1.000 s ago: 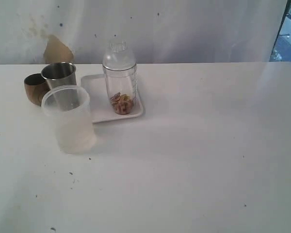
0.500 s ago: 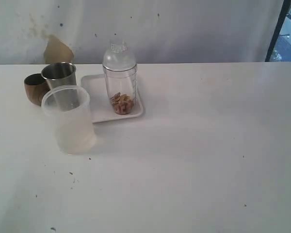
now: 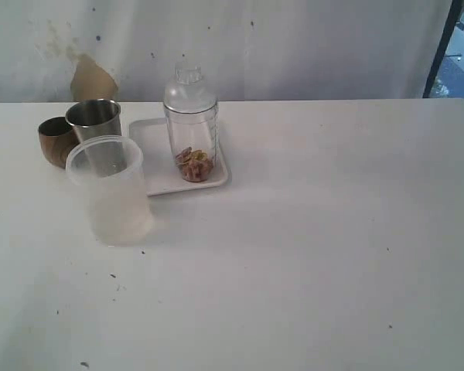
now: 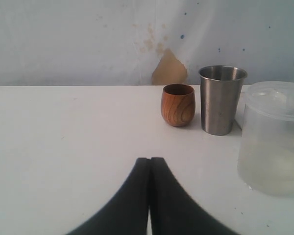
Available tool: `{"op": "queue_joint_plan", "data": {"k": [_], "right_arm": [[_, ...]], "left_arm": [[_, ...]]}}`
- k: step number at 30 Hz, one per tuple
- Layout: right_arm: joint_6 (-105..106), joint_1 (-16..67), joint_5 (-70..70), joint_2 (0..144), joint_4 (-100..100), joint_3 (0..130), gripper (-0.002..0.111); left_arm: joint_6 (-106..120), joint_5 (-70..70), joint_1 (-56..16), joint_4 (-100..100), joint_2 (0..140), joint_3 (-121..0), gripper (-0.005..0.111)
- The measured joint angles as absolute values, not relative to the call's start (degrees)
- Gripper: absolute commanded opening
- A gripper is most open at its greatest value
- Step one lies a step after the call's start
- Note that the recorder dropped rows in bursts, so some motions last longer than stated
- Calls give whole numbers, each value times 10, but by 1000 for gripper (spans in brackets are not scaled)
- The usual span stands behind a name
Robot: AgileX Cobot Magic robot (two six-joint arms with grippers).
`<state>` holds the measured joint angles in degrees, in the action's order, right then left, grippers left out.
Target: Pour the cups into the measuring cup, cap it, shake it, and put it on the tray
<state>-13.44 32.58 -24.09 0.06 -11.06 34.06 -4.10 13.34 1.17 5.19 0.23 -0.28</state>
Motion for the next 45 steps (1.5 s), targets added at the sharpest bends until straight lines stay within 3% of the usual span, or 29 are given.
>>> {"op": "queue_joint_plan", "data": {"k": [17,25,33,45], "right_arm": [[43,187,-40,3,-15,113,1],[43,117,-43,3,-12,6,1],[31,80,-160,3,-11,4,1],[22,70,-199,3,-10,3,1]], "left_arm": [[-41,133,12,52,2,-3,0],[-41,133,12,52,2,-3,0],[-41,133,12,52,2,-3,0],[-41,133,12,52,2,-3,0]]}}
